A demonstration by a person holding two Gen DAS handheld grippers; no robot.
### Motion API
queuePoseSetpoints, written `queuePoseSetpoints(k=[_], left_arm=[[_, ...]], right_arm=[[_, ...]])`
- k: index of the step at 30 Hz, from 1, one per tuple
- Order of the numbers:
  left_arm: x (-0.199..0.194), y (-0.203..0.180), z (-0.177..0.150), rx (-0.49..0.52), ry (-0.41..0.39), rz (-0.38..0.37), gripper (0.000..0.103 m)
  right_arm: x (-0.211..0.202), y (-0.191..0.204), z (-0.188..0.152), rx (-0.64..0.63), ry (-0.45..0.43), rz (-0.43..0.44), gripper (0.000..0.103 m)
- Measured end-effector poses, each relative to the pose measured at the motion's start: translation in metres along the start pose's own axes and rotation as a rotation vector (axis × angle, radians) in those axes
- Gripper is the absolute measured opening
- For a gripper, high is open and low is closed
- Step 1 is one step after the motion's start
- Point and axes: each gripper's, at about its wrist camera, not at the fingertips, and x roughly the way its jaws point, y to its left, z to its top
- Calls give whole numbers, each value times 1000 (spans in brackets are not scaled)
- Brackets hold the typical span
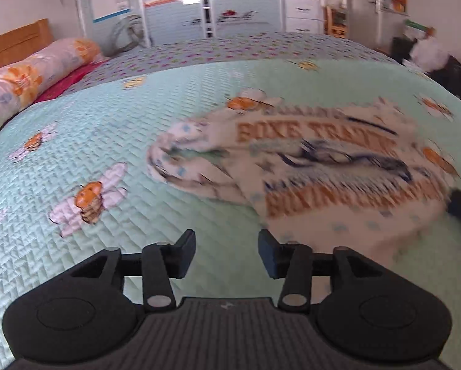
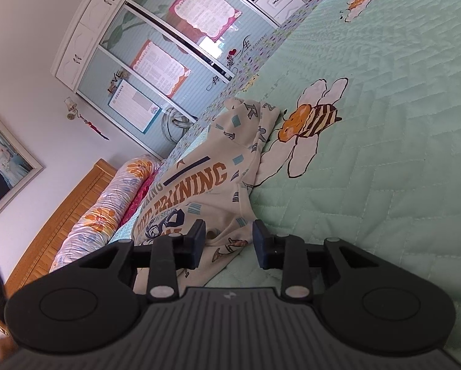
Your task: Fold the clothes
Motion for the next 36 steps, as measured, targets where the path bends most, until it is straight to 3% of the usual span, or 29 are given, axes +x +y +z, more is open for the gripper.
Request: queuePoseSetpoints(k=[6,11,13,14,15,18,21,25,28,32,34,36], left_arm=[[11,-12,-37,-193,134,-139,59],[25,-39,-27,-128,117,-67,58],[30,-45,-22,-99,108,-61,42],[31,-46,-18,-105,112,-73,6],[31,-45,-12,-126,115,-91,3],[21,-42,15,-180,71,-133,3],[8,-44,55,-196,-5,-173,3],[14,-59,111,-195,-45,-213,3],[37,-83,139,-137,-13,-232,3],[74,-118,145,-54,99,-207,8],[83,-117,137,-87,140,-233,10],[79,-100,130,-187,134,-291,14]], right_arm=[[-2,0,0,0,2,1,35],[-3,0,0,2,2,3,35],[-3,1,0,3,1,3,35],[-4,0,0,3,1,4,35],[-4,0,1,3,1,4,35],[-4,-1,1,9,-2,13,35],[-6,-4,1,23,-7,27,35],[-8,-5,1,32,-11,38,35],[-8,-5,1,34,-11,41,35],[-9,-6,1,37,-12,44,35],[-10,-7,1,41,-12,48,35],[-10,-7,1,43,-12,51,35]])
